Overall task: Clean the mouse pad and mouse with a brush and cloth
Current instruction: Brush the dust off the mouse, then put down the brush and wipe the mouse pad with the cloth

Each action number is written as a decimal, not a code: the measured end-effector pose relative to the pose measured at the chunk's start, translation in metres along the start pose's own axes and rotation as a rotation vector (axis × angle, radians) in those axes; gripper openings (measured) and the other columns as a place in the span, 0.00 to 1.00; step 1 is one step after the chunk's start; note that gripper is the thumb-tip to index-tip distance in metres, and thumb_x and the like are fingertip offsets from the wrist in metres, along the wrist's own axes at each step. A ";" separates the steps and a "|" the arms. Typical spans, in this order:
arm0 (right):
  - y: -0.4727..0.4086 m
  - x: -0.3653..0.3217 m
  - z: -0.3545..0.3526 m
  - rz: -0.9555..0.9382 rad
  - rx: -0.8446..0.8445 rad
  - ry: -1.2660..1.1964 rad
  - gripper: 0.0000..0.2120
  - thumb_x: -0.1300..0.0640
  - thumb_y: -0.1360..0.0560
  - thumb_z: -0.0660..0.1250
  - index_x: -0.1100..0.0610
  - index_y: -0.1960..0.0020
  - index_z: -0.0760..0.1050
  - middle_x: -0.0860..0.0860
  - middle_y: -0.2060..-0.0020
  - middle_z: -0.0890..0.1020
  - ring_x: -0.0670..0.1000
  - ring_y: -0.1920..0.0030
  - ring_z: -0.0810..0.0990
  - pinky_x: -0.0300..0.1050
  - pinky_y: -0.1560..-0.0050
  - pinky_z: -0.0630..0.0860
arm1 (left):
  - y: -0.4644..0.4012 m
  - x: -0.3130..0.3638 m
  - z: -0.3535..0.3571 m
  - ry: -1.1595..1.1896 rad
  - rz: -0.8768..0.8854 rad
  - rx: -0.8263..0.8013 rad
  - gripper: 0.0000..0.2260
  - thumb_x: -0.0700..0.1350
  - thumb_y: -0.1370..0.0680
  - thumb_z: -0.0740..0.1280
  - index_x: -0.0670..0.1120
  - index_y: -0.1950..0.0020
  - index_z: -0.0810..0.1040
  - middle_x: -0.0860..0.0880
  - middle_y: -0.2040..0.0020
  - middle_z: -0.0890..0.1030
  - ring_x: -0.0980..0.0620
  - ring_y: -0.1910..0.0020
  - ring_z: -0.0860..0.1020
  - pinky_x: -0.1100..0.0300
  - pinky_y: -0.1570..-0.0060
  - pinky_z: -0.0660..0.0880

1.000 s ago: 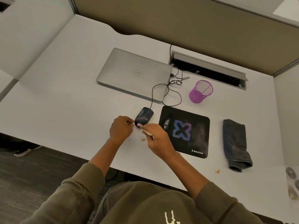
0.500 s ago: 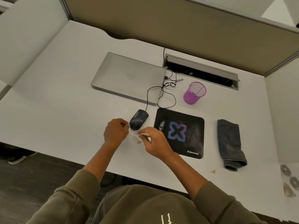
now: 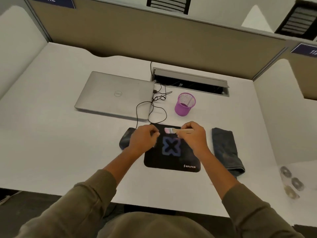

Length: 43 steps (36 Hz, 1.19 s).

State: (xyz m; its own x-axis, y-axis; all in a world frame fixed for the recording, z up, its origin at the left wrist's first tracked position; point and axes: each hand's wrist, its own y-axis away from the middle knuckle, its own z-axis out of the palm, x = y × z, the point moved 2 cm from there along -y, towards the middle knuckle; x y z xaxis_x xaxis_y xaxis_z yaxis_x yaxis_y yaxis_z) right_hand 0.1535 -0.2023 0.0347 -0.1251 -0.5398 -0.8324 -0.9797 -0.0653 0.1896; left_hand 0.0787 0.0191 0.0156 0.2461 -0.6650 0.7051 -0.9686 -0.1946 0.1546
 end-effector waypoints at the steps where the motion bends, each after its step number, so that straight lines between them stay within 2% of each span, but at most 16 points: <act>1: -0.007 0.002 -0.008 0.026 0.025 -0.003 0.08 0.55 0.30 0.80 0.49 0.58 0.81 0.41 0.63 0.83 0.46 0.59 0.84 0.35 0.65 0.81 | -0.006 0.011 0.008 -0.006 0.025 -0.055 0.05 0.52 0.20 0.70 0.55 0.44 0.82 0.60 0.54 0.81 0.59 0.56 0.80 0.60 0.48 0.79; 7: -0.047 0.022 -0.052 0.132 0.118 -0.039 0.08 0.60 0.31 0.80 0.53 0.57 0.83 0.50 0.59 0.86 0.53 0.55 0.87 0.50 0.56 0.87 | -0.036 0.075 0.052 -0.139 0.149 -0.229 0.13 0.51 0.19 0.70 0.51 0.36 0.79 0.51 0.41 0.81 0.51 0.43 0.80 0.51 0.38 0.77; 12: -0.074 0.036 -0.066 0.158 0.126 0.012 0.07 0.61 0.29 0.78 0.56 0.52 0.84 0.52 0.57 0.85 0.53 0.57 0.86 0.54 0.50 0.87 | -0.055 0.107 0.085 -0.286 0.222 -0.306 0.21 0.47 0.21 0.72 0.47 0.28 0.73 0.46 0.33 0.74 0.46 0.38 0.77 0.48 0.38 0.77; 15: -0.089 0.041 -0.071 0.121 0.108 0.083 0.06 0.60 0.26 0.76 0.58 0.50 0.85 0.52 0.55 0.85 0.53 0.55 0.85 0.53 0.48 0.86 | -0.063 0.115 0.102 -0.361 0.239 -0.323 0.24 0.43 0.24 0.74 0.46 0.29 0.73 0.45 0.34 0.73 0.45 0.39 0.76 0.50 0.40 0.78; 18: -0.103 0.046 -0.075 0.045 0.052 0.179 0.06 0.59 0.25 0.76 0.59 0.49 0.85 0.53 0.54 0.86 0.53 0.53 0.84 0.49 0.48 0.84 | -0.069 0.119 0.116 -0.391 0.228 -0.325 0.23 0.44 0.23 0.74 0.46 0.30 0.73 0.44 0.33 0.73 0.45 0.39 0.76 0.49 0.39 0.78; 21: -0.116 0.051 -0.079 0.003 -0.025 0.271 0.05 0.60 0.24 0.76 0.59 0.48 0.85 0.55 0.52 0.86 0.54 0.52 0.84 0.47 0.47 0.83 | -0.075 0.122 0.128 -0.460 0.228 -0.325 0.26 0.47 0.23 0.74 0.45 0.27 0.71 0.42 0.27 0.70 0.42 0.33 0.73 0.45 0.35 0.75; 25: -0.132 0.057 -0.081 -0.035 -0.108 0.401 0.06 0.56 0.22 0.75 0.57 0.47 0.85 0.53 0.49 0.86 0.53 0.49 0.83 0.54 0.38 0.80 | -0.079 0.126 0.140 -0.548 0.197 -0.346 0.27 0.51 0.21 0.71 0.45 0.25 0.68 0.41 0.22 0.64 0.40 0.26 0.66 0.38 0.29 0.68; 28: -0.139 0.060 -0.081 -0.047 -0.138 0.458 0.07 0.54 0.21 0.74 0.55 0.46 0.85 0.53 0.48 0.86 0.53 0.47 0.82 0.58 0.34 0.76 | -0.081 0.130 0.147 -0.537 0.175 -0.351 0.27 0.55 0.19 0.68 0.46 0.24 0.67 0.41 0.20 0.62 0.40 0.23 0.63 0.36 0.27 0.63; 33: -0.144 0.065 -0.080 -0.055 -0.118 0.445 0.07 0.55 0.20 0.72 0.55 0.45 0.86 0.53 0.46 0.87 0.53 0.46 0.82 0.58 0.34 0.76 | -0.082 0.135 0.157 -0.544 0.168 -0.309 0.25 0.57 0.19 0.68 0.48 0.26 0.69 0.43 0.20 0.62 0.40 0.23 0.63 0.37 0.26 0.62; 37: -0.146 0.069 -0.084 -0.058 -0.100 0.426 0.08 0.54 0.21 0.74 0.55 0.44 0.86 0.53 0.44 0.86 0.52 0.46 0.82 0.56 0.34 0.77 | -0.082 0.134 0.165 -0.523 0.163 -0.305 0.27 0.57 0.19 0.68 0.49 0.23 0.67 0.43 0.19 0.62 0.40 0.22 0.62 0.37 0.25 0.60; 43: -0.143 0.075 -0.121 -0.108 0.047 0.262 0.08 0.54 0.22 0.75 0.52 0.43 0.85 0.49 0.42 0.85 0.52 0.42 0.80 0.57 0.36 0.77 | -0.075 0.140 0.174 -0.426 0.158 -0.271 0.27 0.54 0.19 0.68 0.49 0.22 0.65 0.44 0.20 0.63 0.41 0.21 0.61 0.39 0.24 0.60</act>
State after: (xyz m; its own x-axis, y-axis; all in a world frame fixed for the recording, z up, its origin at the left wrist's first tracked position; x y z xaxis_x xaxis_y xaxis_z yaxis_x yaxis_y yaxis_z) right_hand 0.3034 -0.3350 0.0077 0.0190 -0.7310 -0.6822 -0.9921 -0.0984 0.0778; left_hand 0.1914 -0.1847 -0.0174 0.0341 -0.9164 0.3989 -0.9553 0.0874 0.2824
